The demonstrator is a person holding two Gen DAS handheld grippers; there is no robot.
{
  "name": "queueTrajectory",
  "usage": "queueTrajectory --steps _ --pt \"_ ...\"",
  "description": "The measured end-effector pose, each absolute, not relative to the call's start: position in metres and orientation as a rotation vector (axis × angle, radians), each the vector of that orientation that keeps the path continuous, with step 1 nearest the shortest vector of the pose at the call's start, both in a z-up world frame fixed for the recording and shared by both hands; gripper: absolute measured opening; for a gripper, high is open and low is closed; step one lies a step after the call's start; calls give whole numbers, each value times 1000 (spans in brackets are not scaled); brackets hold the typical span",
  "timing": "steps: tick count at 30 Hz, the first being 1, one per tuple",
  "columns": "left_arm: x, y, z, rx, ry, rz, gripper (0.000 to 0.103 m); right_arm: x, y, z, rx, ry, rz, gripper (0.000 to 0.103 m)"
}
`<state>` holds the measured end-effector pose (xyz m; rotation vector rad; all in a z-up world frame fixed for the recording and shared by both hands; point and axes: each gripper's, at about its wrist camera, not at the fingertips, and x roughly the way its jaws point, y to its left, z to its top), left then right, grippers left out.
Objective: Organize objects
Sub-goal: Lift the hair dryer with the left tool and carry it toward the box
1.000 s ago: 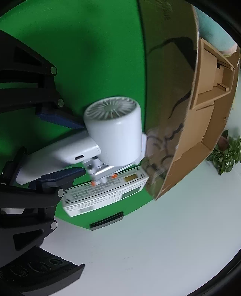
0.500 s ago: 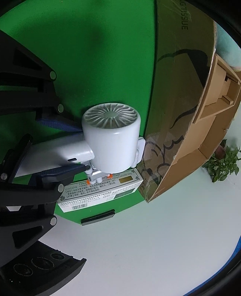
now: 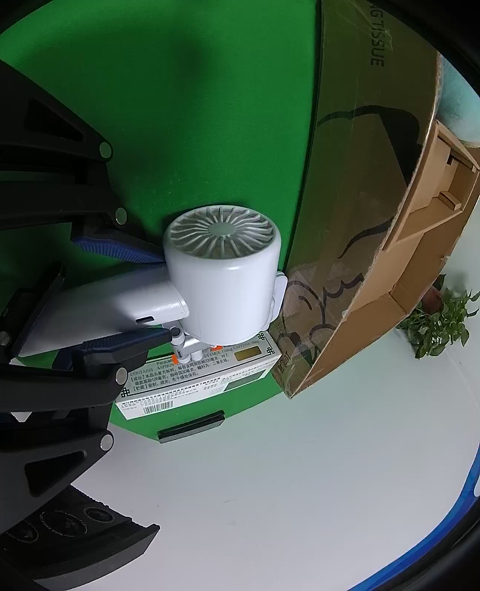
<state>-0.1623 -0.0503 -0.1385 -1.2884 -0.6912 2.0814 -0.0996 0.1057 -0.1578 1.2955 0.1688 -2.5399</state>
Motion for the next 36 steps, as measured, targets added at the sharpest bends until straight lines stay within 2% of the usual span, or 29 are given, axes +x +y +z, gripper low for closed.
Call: queueTrajectory --steps 19,36 --pt "-152 -29 -135 -1284 -654 2110 33 -110 109 -158 1286 79 -2548 29" --pt "-141 -32 -72 -1125 -572 2204 32 -108 117 -122 1098 29 -2648 26"
